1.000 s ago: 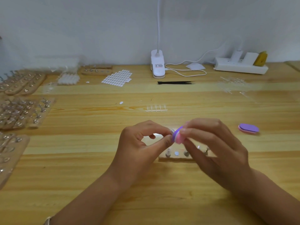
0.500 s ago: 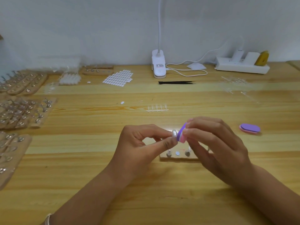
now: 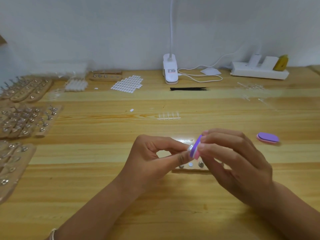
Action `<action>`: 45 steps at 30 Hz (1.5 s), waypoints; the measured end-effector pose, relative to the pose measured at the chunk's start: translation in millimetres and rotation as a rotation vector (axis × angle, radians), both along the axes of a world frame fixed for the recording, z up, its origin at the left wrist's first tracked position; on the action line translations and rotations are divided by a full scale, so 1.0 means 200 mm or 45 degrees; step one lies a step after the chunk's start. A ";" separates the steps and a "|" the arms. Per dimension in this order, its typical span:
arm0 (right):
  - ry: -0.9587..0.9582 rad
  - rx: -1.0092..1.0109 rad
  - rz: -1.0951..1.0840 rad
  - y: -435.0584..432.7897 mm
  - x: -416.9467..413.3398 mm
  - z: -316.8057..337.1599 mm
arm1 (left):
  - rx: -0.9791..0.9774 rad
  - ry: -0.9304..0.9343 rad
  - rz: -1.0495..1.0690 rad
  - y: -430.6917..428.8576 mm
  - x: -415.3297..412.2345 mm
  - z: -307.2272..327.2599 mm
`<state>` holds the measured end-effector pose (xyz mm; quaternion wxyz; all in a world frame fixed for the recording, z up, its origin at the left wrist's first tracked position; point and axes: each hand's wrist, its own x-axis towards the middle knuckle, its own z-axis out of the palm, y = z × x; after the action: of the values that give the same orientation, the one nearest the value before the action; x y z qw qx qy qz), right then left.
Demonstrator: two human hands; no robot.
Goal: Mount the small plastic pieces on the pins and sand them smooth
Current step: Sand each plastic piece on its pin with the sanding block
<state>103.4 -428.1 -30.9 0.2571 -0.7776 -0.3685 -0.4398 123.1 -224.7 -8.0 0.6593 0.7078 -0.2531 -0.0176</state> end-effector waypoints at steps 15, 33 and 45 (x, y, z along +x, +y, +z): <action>0.014 -0.033 -0.066 -0.04 0.03 0.02 | -0.016 0.034 -0.059 0.01 0.01 -0.02; 0.026 -0.021 0.005 -0.02 0.02 0.01 | -0.108 0.107 -0.277 0.01 0.02 -0.04; -0.022 0.006 0.068 0.01 -0.02 0.02 | -0.123 0.070 -0.329 0.00 0.03 -0.05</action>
<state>100.2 -426.1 -26.6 0.2673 -0.7631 -0.3904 -0.4403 129.4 -224.3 -17.2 0.6916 0.6359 -0.3245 -0.1094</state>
